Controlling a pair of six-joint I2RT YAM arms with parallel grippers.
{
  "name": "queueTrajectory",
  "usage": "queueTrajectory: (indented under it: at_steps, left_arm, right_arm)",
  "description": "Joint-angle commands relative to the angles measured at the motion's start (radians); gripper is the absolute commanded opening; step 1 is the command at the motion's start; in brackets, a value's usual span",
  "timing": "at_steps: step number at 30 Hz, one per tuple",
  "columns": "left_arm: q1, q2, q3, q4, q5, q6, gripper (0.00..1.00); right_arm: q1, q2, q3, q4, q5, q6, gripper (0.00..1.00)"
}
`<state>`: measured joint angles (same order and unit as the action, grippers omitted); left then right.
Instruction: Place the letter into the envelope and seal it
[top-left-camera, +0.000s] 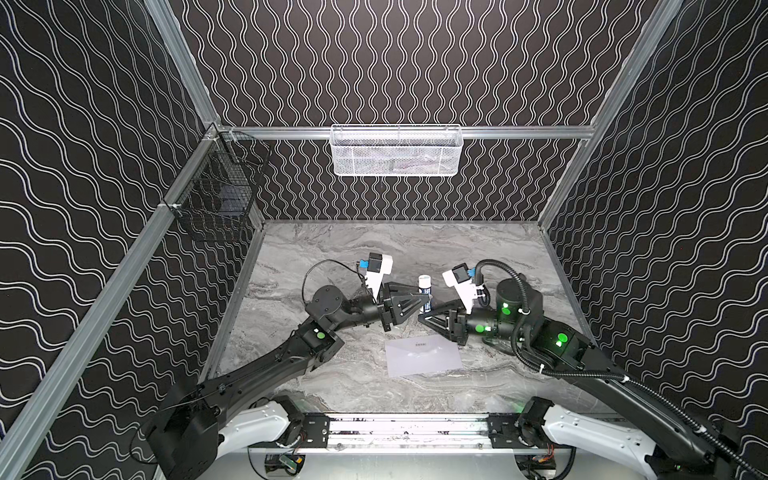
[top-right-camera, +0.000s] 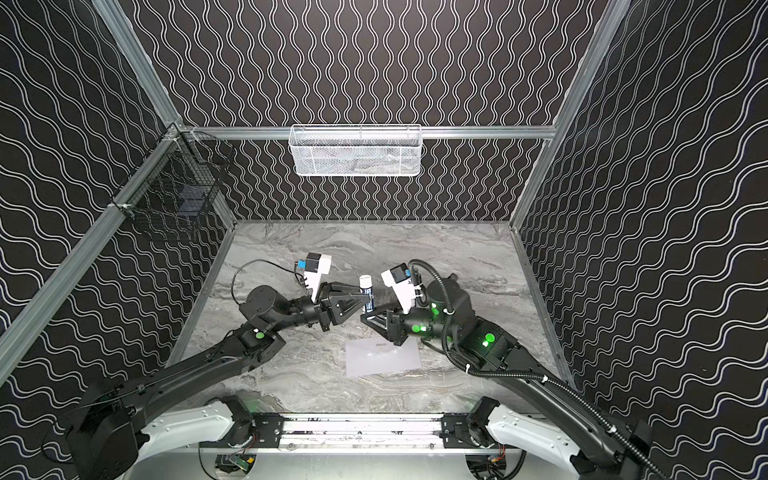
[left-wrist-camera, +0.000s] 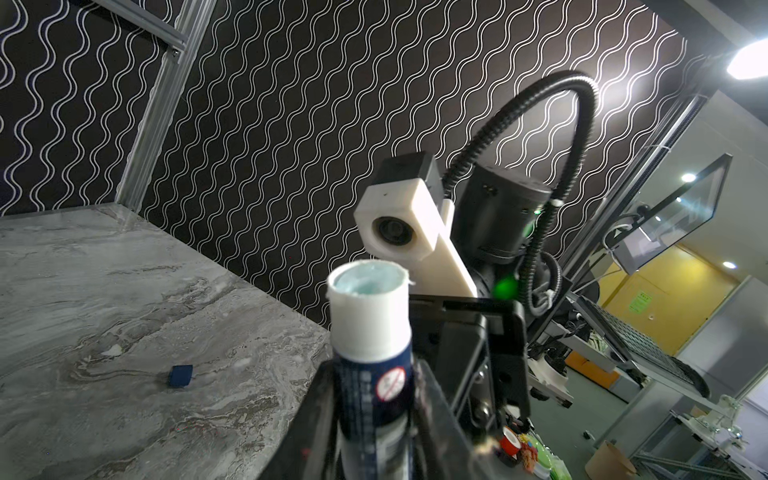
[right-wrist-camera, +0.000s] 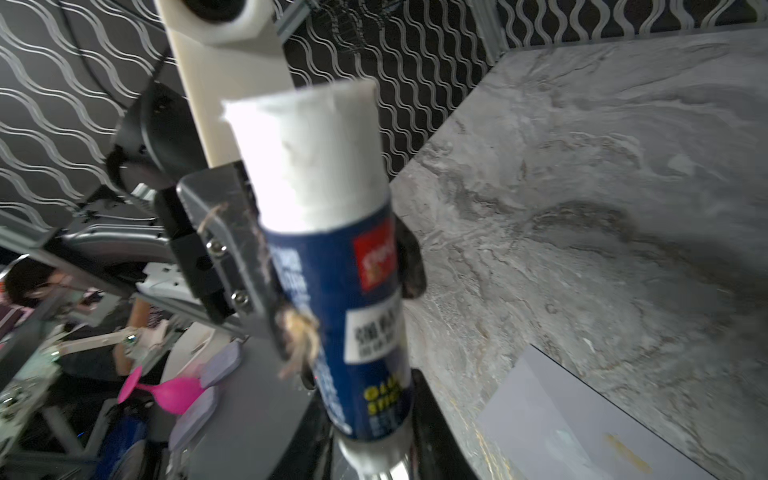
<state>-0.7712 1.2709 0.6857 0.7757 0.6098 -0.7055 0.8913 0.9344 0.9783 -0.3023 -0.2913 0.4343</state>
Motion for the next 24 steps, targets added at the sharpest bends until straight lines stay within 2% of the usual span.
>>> queueTrajectory:
  at_steps: [1,3,6,11,12,14,17,20,24]
  left_arm:
    - [-0.005,-0.011,-0.008,-0.058,-0.019,0.084,0.0]
    - [-0.006,-0.012,-0.013,-0.051,-0.021,0.082,0.0]
    - [-0.005,-0.011,-0.02,-0.043,-0.02,0.075,0.0]
    - [-0.006,-0.026,-0.018,-0.08,-0.013,0.09,0.0]
    - [-0.005,-0.029,-0.019,-0.083,-0.016,0.09,0.03]
    - [-0.004,-0.03,-0.019,-0.084,-0.013,0.088,0.2]
    - [-0.004,-0.016,-0.007,-0.065,0.006,0.075,0.36]
    - [-0.004,0.004,0.008,-0.036,0.021,0.055,0.46]
    - [-0.006,0.009,0.017,-0.04,0.018,0.051,0.52]
  right_arm:
    - [0.064,0.027,0.068,-0.122,0.331,-0.023,0.04]
    - [0.091,0.038,0.085,-0.141,0.363,-0.033,0.04]
    - [0.092,0.022,0.072,-0.116,0.343,-0.039,0.0]
    - [0.092,-0.039,0.03,-0.058,0.317,-0.06,0.0]
    - [0.091,-0.041,0.03,-0.057,0.307,-0.066,0.0]
    - [0.09,-0.035,0.038,-0.073,0.283,-0.076,0.0]
    - [0.089,-0.015,0.043,-0.074,0.237,-0.097,0.0]
    - [0.083,0.008,0.051,-0.07,0.203,-0.107,0.0]
    - [0.071,0.019,0.054,-0.067,0.176,-0.113,0.0]
